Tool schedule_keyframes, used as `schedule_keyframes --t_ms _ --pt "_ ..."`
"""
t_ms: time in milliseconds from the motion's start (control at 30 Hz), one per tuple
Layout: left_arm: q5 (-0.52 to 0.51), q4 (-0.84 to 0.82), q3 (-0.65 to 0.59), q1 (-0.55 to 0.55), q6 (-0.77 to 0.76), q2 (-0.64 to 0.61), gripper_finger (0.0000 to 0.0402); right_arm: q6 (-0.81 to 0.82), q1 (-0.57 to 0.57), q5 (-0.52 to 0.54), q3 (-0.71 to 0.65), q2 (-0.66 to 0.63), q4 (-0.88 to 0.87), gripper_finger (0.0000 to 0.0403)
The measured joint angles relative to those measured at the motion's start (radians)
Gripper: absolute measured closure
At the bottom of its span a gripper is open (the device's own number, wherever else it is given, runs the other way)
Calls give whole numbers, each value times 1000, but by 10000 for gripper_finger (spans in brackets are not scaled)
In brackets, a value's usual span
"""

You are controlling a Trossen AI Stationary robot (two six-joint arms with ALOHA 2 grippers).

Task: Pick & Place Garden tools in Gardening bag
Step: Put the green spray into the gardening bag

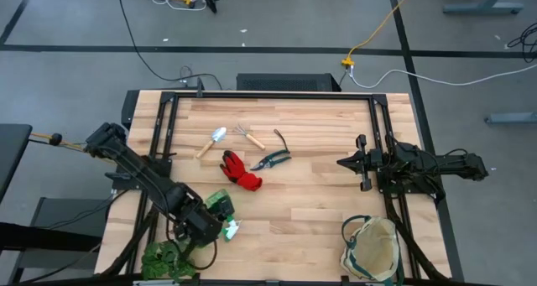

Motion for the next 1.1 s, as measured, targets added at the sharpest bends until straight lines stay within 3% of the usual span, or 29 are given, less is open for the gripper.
schedule_keyframes --t_ms 167,800,1100 --pt "-60 -1 0 6 11 53 133 0 0 0 0 0 0 401" --pt "-57 31 -1 103 12 214 133 0 0 0 0 0 0 401" --pt "-59 120 -2 109 4 259 133 0 0 0 0 0 0 401"
